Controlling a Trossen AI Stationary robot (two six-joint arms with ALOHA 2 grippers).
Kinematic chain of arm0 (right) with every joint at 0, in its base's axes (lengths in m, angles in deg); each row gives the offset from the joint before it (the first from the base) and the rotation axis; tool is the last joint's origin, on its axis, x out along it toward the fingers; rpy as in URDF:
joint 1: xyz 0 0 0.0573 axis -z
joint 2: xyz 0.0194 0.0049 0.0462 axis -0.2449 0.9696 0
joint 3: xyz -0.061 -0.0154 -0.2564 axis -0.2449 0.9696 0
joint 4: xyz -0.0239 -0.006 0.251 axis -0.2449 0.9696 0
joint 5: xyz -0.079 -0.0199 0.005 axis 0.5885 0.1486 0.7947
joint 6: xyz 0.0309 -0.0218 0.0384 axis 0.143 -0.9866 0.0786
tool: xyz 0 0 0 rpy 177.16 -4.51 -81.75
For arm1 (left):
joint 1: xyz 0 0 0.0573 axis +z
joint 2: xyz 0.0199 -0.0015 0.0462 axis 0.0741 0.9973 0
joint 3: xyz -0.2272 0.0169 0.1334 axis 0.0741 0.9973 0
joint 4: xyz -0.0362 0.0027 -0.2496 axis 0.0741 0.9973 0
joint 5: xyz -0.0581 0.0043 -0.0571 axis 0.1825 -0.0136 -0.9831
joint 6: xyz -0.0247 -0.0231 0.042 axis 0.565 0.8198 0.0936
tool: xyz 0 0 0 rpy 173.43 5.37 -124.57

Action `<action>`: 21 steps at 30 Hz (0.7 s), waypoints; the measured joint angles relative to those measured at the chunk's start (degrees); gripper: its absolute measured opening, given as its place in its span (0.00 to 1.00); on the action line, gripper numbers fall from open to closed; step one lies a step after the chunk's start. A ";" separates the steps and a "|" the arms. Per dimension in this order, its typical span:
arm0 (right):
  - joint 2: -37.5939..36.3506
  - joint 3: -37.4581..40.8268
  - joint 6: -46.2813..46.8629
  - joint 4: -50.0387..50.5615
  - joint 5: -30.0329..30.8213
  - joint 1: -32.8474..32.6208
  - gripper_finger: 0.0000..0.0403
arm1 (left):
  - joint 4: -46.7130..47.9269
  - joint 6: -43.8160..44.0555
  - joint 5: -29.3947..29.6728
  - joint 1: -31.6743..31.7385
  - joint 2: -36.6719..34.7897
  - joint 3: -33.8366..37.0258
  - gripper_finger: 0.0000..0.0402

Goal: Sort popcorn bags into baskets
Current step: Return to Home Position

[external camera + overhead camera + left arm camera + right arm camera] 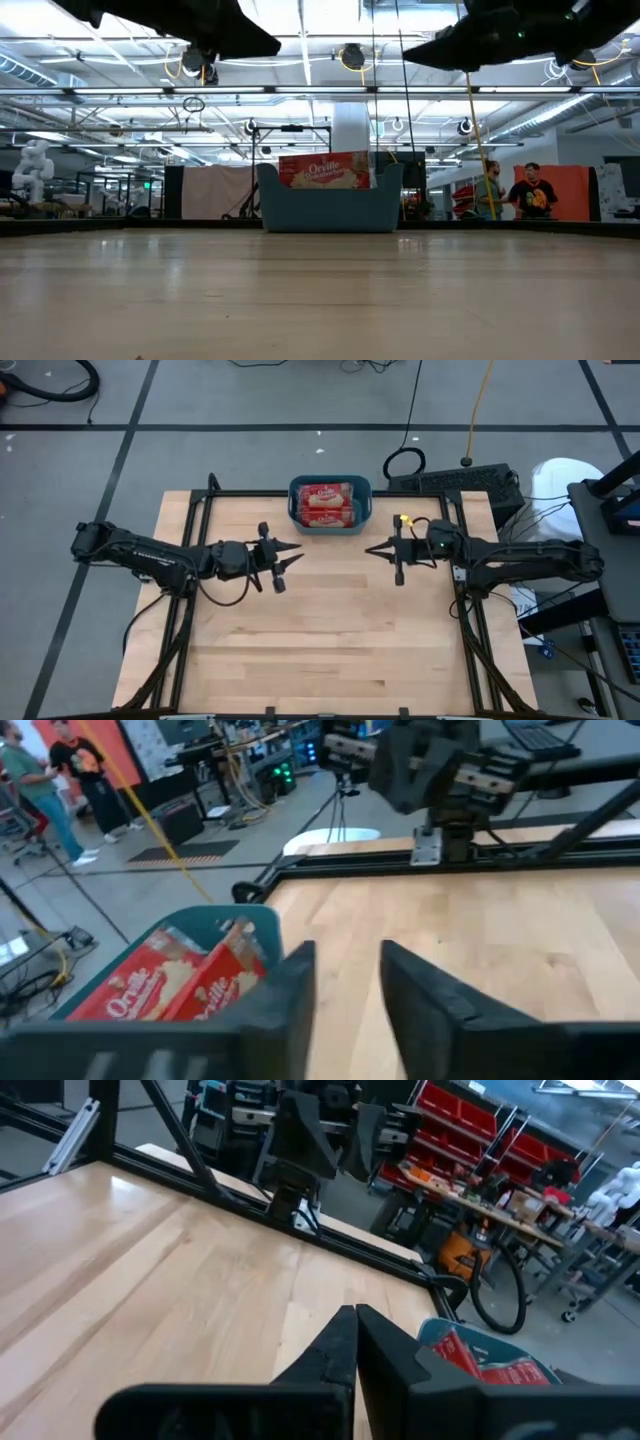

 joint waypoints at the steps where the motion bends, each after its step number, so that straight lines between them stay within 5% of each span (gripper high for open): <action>1: -0.58 0.94 0.04 -0.63 0.00 0.00 0.00 | -0.02 -0.49 -0.32 -0.03 0.00 0.00 0.27; 7: -3.05 5.36 0.50 -3.08 0.06 0.00 0.00 | 1.28 -1.43 -0.54 -0.72 0.00 0.00 0.02; 12: -4.16 8.56 2.02 -5.98 0.09 0.00 0.00 | -0.83 -0.31 -0.55 -1.55 -0.02 2.43 0.03; 21: -5.93 11.77 4.93 -7.66 3.90 0.00 0.00 | -18.46 2.23 -0.55 -1.70 0.00 15.35 0.03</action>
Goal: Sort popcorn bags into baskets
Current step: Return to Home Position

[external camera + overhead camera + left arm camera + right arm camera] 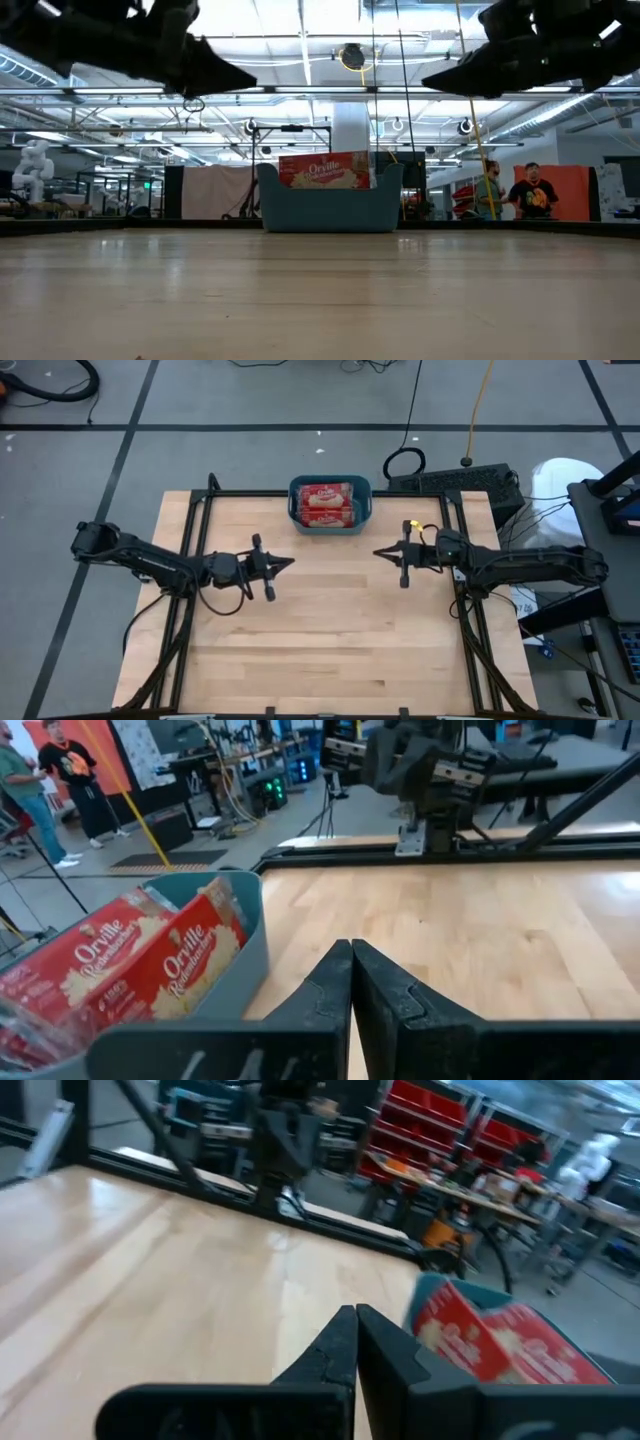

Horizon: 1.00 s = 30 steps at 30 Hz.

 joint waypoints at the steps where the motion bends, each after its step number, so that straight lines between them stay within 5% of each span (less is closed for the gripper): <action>1: -0.33 0.37 0.15 0.00 0.96 0.00 0.00 | -1.61 0.16 0.07 0.00 0.00 1.16 0.03; 17: -7.55 10.54 1.80 -8.56 4.09 0.00 0.00 | -19.28 0.88 0.35 1.54 -0.33 13.99 0.02; 30: -12.67 14.99 3.14 -8.08 8.29 0.00 0.00 | -19.87 2.29 0.62 2.75 -9.58 21.14 0.02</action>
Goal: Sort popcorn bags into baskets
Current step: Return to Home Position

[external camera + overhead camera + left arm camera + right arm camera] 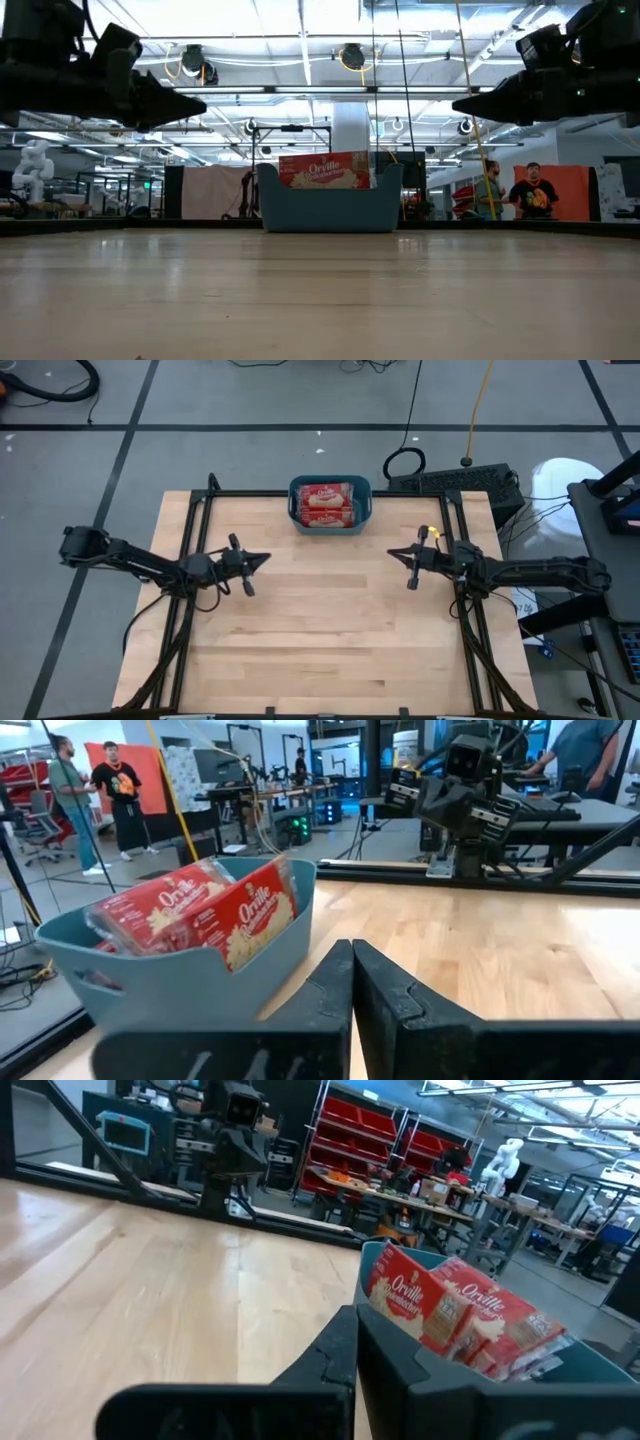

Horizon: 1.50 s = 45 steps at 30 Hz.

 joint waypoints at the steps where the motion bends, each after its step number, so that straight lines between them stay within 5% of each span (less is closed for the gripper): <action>1: -0.62 0.45 0.03 0.00 -0.04 0.00 0.00 | 0.04 0.17 0.06 0.00 -0.85 0.66 0.01; 26: -15.01 1.22 6.92 18.62 -4.22 -1.65 0.00 | 5.76 -0.14 0.24 0.00 -5.53 0.97 0.02; 34: -19.80 1.25 5.52 21.46 5.63 -7.82 0.00 | 6.28 0.78 0.24 0.00 -5.53 0.96 0.02; 45: -23.33 1.08 5.61 27.53 5.90 -13.89 0.00 | 6.59 0.67 0.21 0.00 -5.53 0.96 0.04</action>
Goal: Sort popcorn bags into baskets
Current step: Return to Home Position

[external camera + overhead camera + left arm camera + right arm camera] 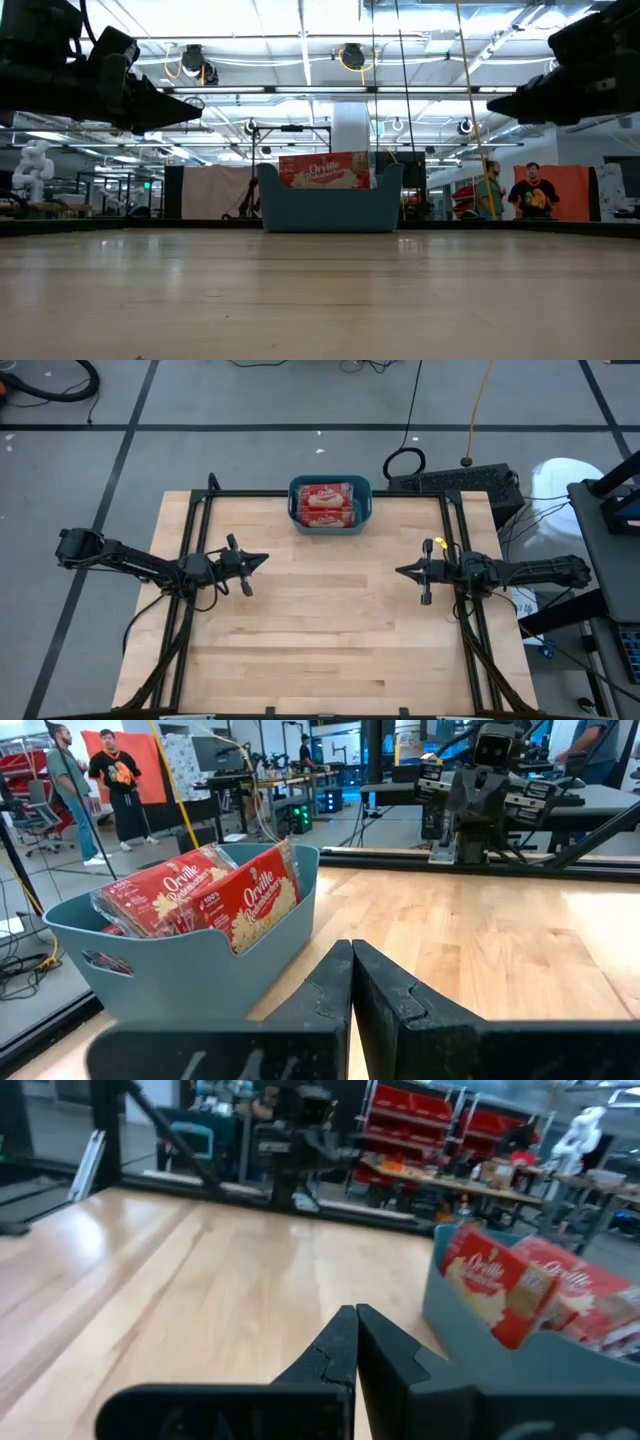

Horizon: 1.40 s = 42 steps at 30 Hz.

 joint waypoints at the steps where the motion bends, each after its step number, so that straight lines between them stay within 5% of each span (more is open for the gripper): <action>1: -0.39 -0.22 0.15 1.46 0.00 -0.35 0.00 | 0.10 0.00 0.00 0.00 0.00 0.00 0.04; 9: -4.60 -1.42 0.90 7.70 -0.25 -1.10 0.00 | 0.07 0.00 -0.02 0.00 0.00 -0.02 0.02; 18: -11.00 -0.05 -0.54 6.11 -7.41 -1.10 0.00 | 0.07 -0.41 -0.04 0.00 0.00 -0.02 0.01; 42: -10.52 1.79 1.92 5.91 -7.60 -1.10 0.00 | 2.36 -3.39 -4.31 -0.96 -3.90 -0.07 0.01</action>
